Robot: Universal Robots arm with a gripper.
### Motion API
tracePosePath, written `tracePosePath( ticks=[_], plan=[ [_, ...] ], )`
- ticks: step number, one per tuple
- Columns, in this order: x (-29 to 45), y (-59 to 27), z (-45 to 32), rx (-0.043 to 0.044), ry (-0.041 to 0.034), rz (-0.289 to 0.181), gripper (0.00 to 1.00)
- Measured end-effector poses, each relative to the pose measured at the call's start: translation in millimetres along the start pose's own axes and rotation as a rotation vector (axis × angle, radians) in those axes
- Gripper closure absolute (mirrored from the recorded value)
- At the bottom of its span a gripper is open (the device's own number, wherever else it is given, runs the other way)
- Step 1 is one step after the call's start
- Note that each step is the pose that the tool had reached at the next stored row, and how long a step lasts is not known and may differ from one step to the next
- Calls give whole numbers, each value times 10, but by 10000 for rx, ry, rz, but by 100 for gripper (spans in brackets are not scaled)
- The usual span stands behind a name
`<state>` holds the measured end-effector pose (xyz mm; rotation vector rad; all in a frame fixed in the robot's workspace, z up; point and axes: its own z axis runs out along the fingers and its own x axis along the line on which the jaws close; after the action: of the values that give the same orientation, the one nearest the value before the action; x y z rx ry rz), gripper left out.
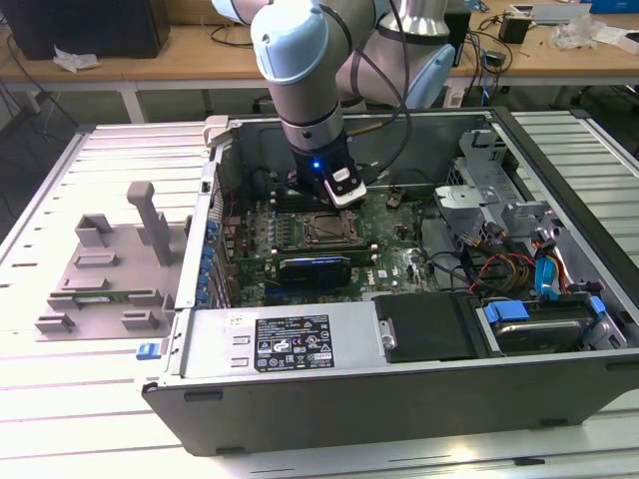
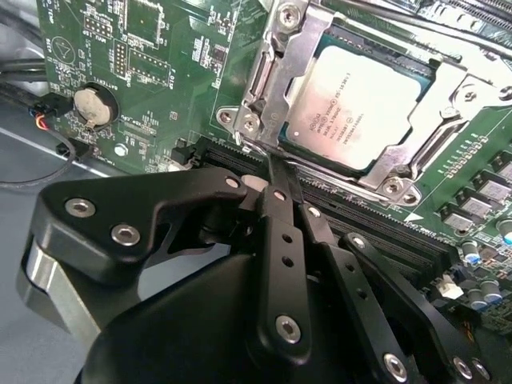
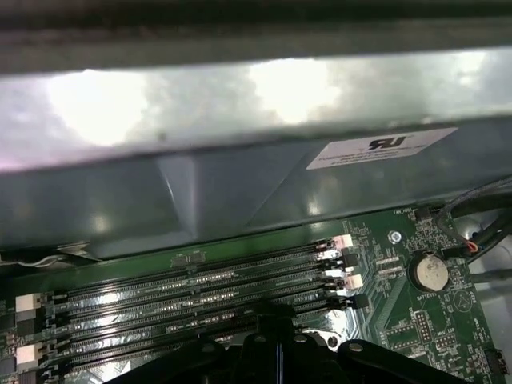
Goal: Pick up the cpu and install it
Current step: 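Install the first cpu locking lever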
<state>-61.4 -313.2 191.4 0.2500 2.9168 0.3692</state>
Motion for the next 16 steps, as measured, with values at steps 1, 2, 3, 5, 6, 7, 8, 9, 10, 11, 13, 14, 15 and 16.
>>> tracePosePath(
  ticks=[1, 2, 3, 5, 6, 7, 8, 9, 10, 11, 13, 14, 15, 16],
  plan=[
    [0, 0, 0, 0, 2, 2, 89],
    [0, 1, 0, -5, 2, 4, 89],
    [0, 2, -2, -9, 1, 4, 89],
    [-4, 9, -17, -26, -4, 4, 89],
    [-11, 19, -43, -26, -9, 4, 89],
    [-15, 24, -74, -11, -2, 2, 89],
    [-18, 29, -91, -7, -3, 1, 89],
    [-25, 39, -126, 86, -16, -18, 89],
    [-25, 40, -134, 239, -33, -50, 89],
    [-27, 42, -138, 630, -72, -130, 89],
    [-27, 42, -139, 1096, -101, -220, 89],
    [-27, 41, -140, 1296, -112, -258, 89],
    [-27, 42, -139, 1498, -124, -297, 89],
    [-27, 42, -141, 1696, -137, -336, 89]
  ],
)
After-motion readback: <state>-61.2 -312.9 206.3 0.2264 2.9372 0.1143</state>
